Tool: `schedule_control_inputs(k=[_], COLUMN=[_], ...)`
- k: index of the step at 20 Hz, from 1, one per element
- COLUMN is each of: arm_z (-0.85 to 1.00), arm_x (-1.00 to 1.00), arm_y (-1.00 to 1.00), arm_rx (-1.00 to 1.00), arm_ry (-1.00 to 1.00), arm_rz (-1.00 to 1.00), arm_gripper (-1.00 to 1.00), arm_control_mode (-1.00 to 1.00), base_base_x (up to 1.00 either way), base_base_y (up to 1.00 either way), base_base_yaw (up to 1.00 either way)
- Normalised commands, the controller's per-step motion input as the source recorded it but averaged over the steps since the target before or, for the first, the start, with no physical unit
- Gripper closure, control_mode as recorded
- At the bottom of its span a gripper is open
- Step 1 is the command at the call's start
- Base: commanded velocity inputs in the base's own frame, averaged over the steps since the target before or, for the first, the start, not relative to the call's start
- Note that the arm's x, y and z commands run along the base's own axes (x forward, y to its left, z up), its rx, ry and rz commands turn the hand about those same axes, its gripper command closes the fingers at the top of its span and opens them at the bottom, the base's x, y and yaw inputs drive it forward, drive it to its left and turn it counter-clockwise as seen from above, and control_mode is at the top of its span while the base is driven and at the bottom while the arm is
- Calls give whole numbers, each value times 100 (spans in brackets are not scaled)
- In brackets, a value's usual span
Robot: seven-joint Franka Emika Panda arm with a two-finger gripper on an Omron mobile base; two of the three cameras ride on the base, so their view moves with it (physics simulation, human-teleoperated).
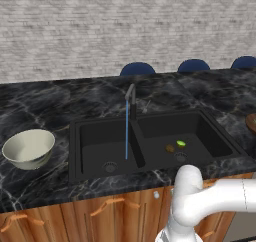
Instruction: Pick the kiwis from the sink and place them in one bowl. Place the carrot in the other bowl. Then turn off the sink faucet.
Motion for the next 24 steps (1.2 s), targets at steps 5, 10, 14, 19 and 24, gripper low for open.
schedule_control_inputs(k=[5, 10, 14, 19, 24], arm_z=[6, 33, 9, 0, 0], arm_x=[0, -13, -18, -15, -15], arm_y=[-20, 30, 75, 99, 97], arm_rx=[0, -1, -6, -11, -5], arm_ry=[3, 8, 6, 0, 0], arm_rz=[0, 0, 0, 0, 0], arm_gripper=[-100, -100, -100, -100, -100], arm_control_mode=[-100, -100, -100, -100, -100], base_base_x=[0, 0, 0, 0, 0], base_base_y=[0, 0, 0, 0, 0], base_base_yaw=[0, 0, 0, 0, 0])
